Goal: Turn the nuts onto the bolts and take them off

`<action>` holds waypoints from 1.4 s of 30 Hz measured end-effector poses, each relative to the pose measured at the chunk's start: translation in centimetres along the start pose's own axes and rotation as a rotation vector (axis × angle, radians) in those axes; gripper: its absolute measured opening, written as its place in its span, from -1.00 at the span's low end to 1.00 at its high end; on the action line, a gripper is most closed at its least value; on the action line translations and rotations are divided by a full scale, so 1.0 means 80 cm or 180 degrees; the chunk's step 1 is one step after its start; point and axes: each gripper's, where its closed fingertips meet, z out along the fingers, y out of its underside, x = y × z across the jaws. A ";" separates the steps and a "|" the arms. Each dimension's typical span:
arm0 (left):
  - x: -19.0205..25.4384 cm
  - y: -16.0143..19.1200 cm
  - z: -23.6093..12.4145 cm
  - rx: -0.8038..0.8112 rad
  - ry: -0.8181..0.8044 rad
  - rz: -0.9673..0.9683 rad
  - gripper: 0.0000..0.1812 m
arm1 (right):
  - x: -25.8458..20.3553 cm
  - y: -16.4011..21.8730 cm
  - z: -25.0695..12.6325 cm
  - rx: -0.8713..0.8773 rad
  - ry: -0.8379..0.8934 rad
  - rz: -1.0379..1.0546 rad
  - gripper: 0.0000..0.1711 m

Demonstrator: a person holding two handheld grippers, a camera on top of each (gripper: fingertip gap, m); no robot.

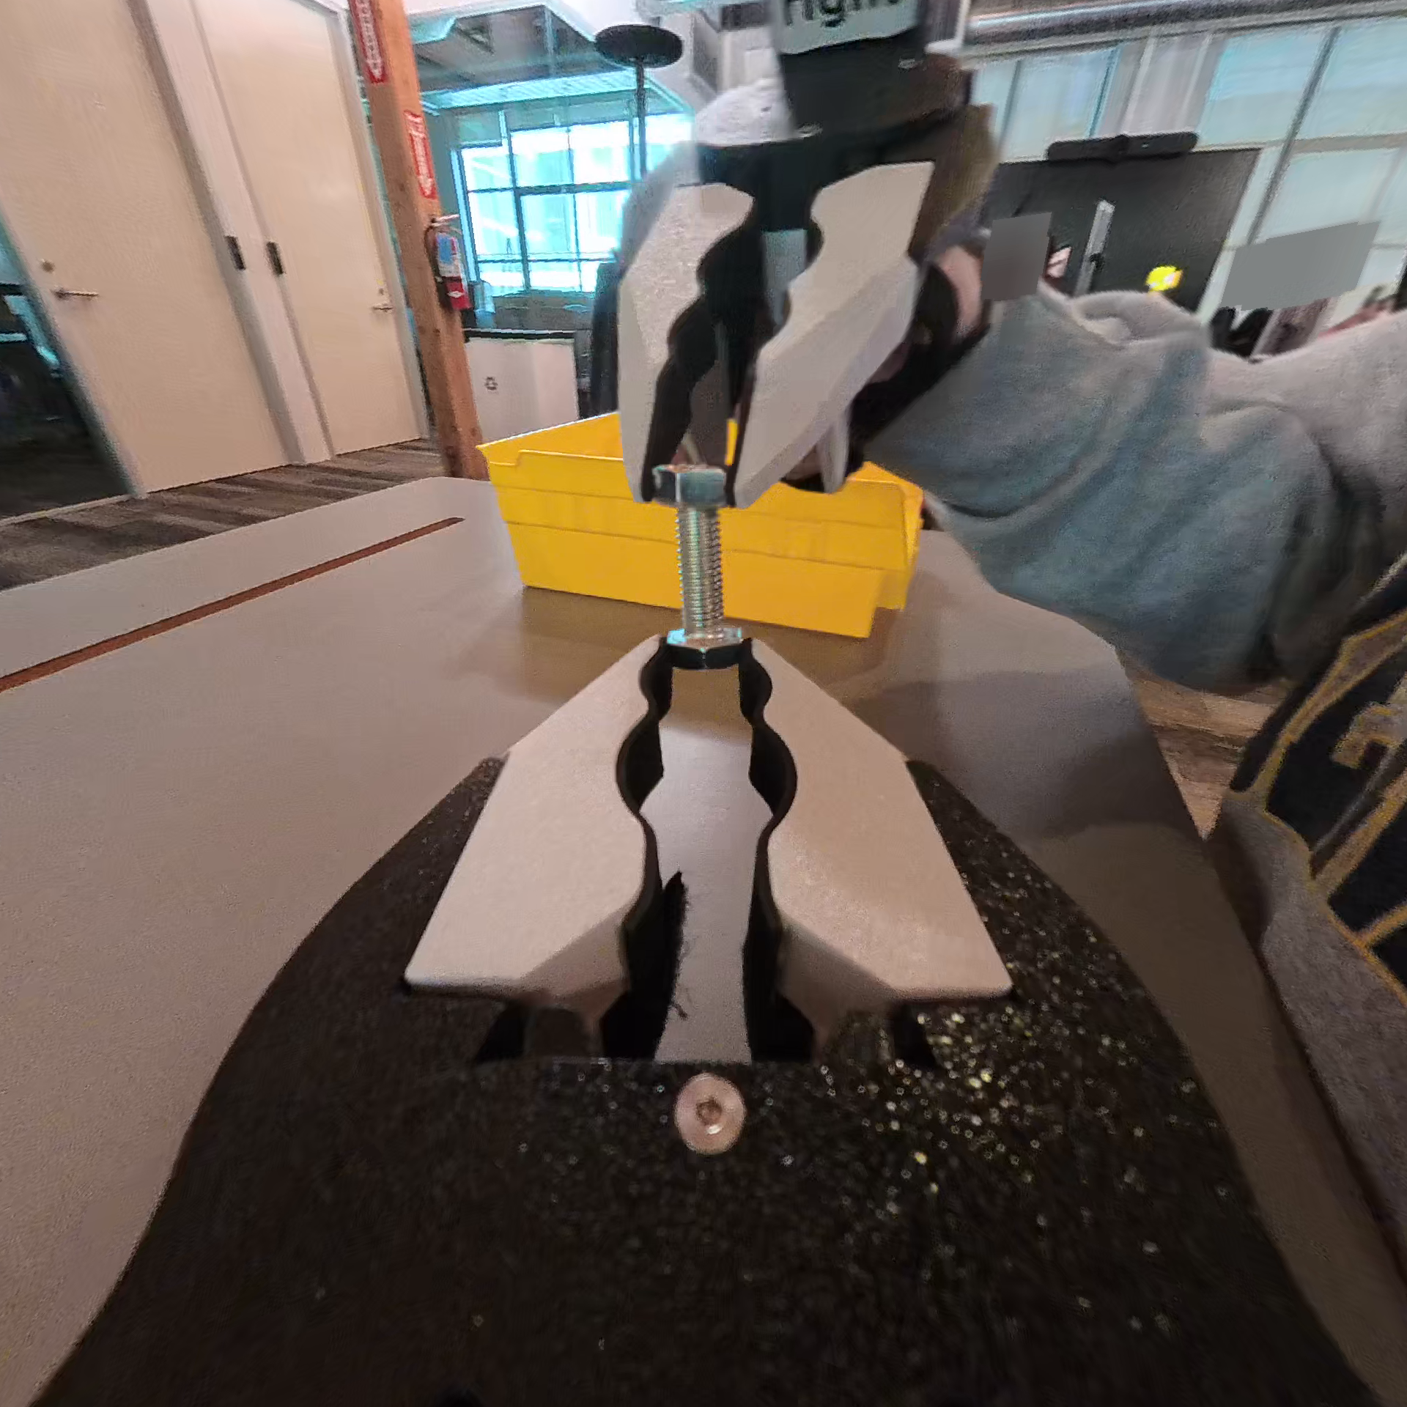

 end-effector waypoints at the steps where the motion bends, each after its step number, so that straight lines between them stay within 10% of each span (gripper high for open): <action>1: -0.002 0.000 0.000 -0.0004 -0.0044 0.0013 -0.83 | 0.002 -0.001 0.001 0.0032 0.0154 0.0049 -0.81; 18: -0.010 -0.003 -0.001 0.0057 -0.0166 -0.0016 -0.83 | 0.014 -0.001 0.005 0.0556 0.1073 0.0361 -0.81; 28: -0.012 -0.006 -0.003 0.0124 -0.0161 -0.0094 -0.83 | -0.005 -0.018 0.015 0.1104 0.0756 0.0181 -0.15; 42: -0.016 -0.011 -0.006 0.0231 -0.0171 -0.0186 -0.83 | -0.018 -0.021 0.010 0.1336 0.0593 0.0259 -0.13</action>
